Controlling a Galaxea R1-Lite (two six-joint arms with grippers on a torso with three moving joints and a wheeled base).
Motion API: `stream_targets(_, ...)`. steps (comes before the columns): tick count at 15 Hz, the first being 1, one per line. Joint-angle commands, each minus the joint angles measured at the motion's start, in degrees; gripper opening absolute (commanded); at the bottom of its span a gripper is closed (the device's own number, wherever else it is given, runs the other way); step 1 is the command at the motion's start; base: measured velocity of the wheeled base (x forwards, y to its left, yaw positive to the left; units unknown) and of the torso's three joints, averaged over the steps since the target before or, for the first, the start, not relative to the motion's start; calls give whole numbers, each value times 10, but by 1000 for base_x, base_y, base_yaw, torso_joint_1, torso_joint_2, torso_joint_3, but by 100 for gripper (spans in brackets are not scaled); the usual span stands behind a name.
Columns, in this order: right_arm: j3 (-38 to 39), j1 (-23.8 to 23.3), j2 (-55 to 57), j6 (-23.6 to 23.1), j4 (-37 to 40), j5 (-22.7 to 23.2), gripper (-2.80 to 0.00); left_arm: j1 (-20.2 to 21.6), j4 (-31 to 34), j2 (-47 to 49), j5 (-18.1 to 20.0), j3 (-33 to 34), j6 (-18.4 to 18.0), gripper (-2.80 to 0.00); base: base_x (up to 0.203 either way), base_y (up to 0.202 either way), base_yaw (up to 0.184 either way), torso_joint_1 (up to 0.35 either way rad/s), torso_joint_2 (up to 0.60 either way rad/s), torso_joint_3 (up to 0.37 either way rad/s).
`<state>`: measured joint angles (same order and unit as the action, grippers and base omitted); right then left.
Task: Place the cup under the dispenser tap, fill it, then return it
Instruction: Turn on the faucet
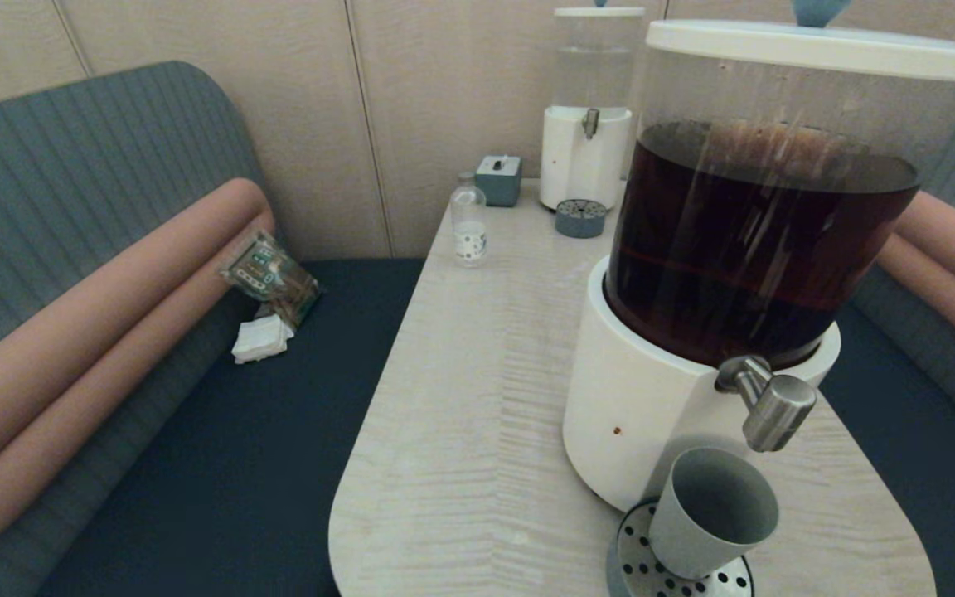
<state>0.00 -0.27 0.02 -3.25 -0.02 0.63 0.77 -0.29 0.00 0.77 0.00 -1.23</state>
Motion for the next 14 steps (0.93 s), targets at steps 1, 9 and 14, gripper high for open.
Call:
stream_targets(1,-1,0,-2,-4,2,-7,-280,0,0,1,0,0,0,-280,0,0,0,0,0,0)
stream_targets(9,-316,-3,144,-7,138,26,-280,0,0,2,0,0,0,-280,0,0,0,0,0,0)
stream_targets(14,-500,-5,389,-8,151,58,-280,0,0,2,0,0,-1,-280,0,0,0,0,0,0)
